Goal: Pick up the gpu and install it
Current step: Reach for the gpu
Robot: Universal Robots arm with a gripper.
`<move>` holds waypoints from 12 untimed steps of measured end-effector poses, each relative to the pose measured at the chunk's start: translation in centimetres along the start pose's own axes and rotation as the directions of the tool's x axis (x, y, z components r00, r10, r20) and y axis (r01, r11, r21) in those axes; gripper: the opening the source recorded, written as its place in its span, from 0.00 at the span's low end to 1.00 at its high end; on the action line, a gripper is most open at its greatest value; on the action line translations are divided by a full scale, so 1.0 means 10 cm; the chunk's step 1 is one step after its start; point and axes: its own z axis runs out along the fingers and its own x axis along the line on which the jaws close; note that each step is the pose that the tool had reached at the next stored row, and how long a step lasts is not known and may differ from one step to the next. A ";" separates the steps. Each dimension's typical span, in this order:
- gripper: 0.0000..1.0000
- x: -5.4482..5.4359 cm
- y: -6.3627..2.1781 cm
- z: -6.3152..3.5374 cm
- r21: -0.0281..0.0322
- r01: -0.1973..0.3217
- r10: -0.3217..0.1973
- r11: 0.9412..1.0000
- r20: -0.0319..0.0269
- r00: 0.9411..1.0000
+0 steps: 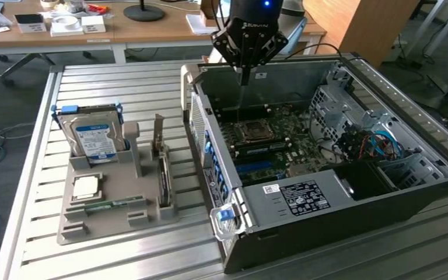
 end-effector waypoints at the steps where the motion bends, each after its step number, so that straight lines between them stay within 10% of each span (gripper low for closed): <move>1: 0.11 0.00 0.000 0.000 0.000 0.000 0.000 1.000 0.000 1.000; 12: 0.11 0.09 -0.007 -0.002 0.000 0.000 0.000 1.000 0.000 1.000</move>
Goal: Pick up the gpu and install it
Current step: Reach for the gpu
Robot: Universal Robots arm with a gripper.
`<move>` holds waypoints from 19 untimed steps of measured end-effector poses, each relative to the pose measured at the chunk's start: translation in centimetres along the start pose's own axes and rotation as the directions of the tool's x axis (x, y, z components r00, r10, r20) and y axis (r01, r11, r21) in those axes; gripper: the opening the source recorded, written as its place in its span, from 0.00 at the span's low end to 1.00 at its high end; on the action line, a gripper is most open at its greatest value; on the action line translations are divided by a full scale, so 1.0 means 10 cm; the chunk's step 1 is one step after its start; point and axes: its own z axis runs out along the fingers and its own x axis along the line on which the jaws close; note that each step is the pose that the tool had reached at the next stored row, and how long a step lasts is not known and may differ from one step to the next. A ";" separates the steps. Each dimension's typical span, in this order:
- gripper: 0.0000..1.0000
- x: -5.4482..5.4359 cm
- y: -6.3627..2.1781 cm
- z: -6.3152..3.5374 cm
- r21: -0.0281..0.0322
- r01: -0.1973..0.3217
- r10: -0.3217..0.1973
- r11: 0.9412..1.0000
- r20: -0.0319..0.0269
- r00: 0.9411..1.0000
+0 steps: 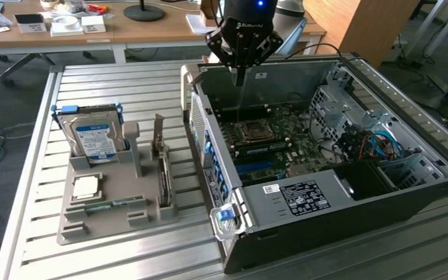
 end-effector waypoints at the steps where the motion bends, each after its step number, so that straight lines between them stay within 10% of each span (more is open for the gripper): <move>1: 0.11 0.00 0.000 0.000 0.000 0.000 0.000 1.000 0.000 1.000; 19: 0.11 0.16 -0.012 -0.004 0.000 0.000 0.000 1.000 0.000 1.000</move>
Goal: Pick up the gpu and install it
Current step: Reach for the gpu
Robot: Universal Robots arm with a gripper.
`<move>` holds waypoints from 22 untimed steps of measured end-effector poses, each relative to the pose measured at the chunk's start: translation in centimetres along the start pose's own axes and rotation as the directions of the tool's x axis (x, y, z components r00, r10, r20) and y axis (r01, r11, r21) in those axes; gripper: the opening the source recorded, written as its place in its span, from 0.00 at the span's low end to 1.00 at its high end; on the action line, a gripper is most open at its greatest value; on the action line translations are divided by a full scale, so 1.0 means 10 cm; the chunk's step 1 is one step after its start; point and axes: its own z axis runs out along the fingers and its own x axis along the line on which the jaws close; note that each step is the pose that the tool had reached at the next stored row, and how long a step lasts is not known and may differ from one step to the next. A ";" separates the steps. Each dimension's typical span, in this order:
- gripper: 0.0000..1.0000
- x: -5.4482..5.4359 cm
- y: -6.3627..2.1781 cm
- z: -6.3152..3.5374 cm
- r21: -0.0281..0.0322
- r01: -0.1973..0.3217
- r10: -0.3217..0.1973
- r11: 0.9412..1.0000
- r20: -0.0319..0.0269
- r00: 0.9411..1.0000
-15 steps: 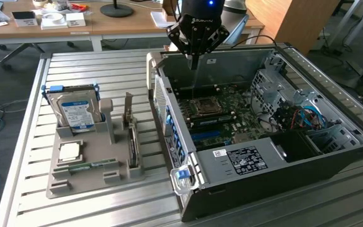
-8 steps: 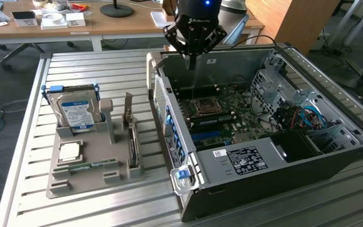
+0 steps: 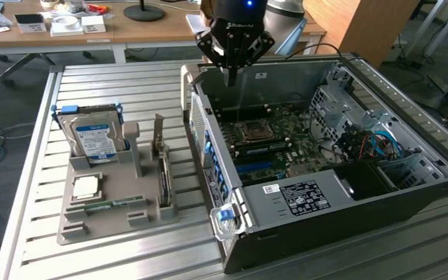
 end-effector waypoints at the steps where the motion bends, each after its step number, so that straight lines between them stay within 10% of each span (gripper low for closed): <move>1: 0.11 0.01 -0.001 0.000 0.000 0.000 0.000 1.000 0.000 1.000; 22: 0.11 0.27 -0.020 -0.007 0.000 0.000 0.000 1.000 0.000 1.000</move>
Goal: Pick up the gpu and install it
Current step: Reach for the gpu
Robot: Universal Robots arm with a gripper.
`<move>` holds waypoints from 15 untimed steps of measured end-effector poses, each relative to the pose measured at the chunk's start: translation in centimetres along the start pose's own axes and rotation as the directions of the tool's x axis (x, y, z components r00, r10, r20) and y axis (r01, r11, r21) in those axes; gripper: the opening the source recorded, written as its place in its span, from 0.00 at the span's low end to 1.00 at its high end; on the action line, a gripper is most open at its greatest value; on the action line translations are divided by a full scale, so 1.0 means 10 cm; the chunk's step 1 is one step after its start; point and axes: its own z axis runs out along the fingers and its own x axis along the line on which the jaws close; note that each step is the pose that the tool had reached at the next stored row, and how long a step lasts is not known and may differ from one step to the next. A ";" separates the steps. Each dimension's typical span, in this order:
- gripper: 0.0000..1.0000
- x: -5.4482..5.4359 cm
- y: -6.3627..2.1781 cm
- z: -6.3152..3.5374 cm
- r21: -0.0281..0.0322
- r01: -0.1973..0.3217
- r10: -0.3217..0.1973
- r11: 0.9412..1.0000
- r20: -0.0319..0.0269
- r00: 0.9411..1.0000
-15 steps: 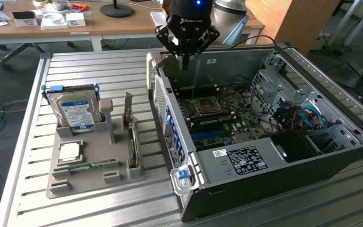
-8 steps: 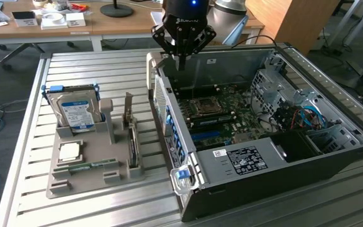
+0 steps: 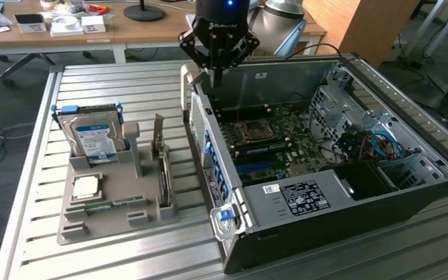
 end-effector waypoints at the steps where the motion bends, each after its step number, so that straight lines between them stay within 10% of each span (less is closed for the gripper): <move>1: 0.11 0.01 -0.001 0.000 0.000 0.000 0.000 1.000 0.000 1.000; 15: 0.11 0.13 -0.010 -0.003 0.000 0.000 0.000 1.000 0.000 1.000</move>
